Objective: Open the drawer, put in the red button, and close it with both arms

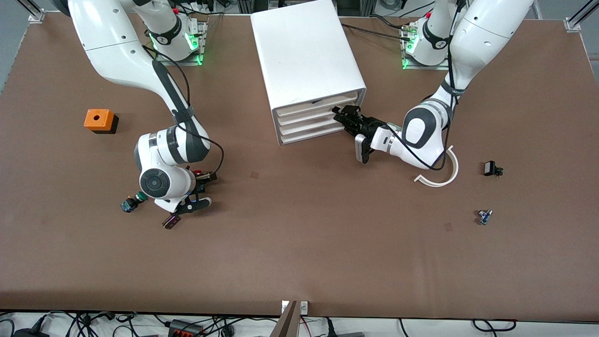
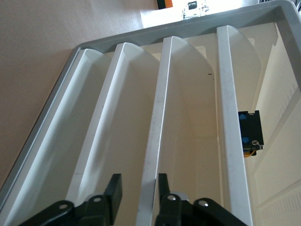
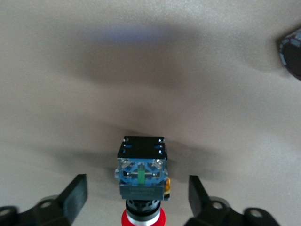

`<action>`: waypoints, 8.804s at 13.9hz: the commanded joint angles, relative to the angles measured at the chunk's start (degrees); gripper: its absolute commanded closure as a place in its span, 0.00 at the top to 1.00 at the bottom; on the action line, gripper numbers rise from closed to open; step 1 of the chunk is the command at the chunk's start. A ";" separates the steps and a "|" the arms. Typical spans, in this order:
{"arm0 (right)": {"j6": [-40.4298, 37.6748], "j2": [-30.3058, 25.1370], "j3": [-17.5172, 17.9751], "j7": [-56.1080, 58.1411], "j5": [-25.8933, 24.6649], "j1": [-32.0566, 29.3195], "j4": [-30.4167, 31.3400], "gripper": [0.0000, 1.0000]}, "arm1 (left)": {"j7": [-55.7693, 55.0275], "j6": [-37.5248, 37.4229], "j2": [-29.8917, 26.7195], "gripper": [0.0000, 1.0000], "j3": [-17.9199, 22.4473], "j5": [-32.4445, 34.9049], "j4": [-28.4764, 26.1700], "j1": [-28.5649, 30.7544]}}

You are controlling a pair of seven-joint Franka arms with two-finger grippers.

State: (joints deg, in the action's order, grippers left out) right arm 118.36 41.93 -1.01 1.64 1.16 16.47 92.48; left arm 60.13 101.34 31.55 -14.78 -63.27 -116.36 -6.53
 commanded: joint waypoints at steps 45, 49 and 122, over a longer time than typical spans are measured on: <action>-8.76 4.39 5.23 -23.44 1.13 30.46 -28.84 0.00 | -59.33 -15.57 1.84 1.00 3.53 64.15 39.28 13.64; -10.26 4.39 5.14 -23.79 1.04 31.43 -28.76 0.00 | -59.52 -13.53 1.32 1.00 3.53 64.23 39.28 14.53; -21.95 -41.84 -1.80 -0.33 -2.39 -16.56 5.43 1.00 | -59.34 -21.64 -22.72 1.00 5.09 62.48 37.65 10.85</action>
State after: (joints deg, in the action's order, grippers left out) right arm 96.47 1.12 -2.76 1.01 -1.29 -0.34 97.04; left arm -0.57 77.35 18.50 -14.71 1.45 -69.25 7.13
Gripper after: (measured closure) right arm 0.000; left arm 0.000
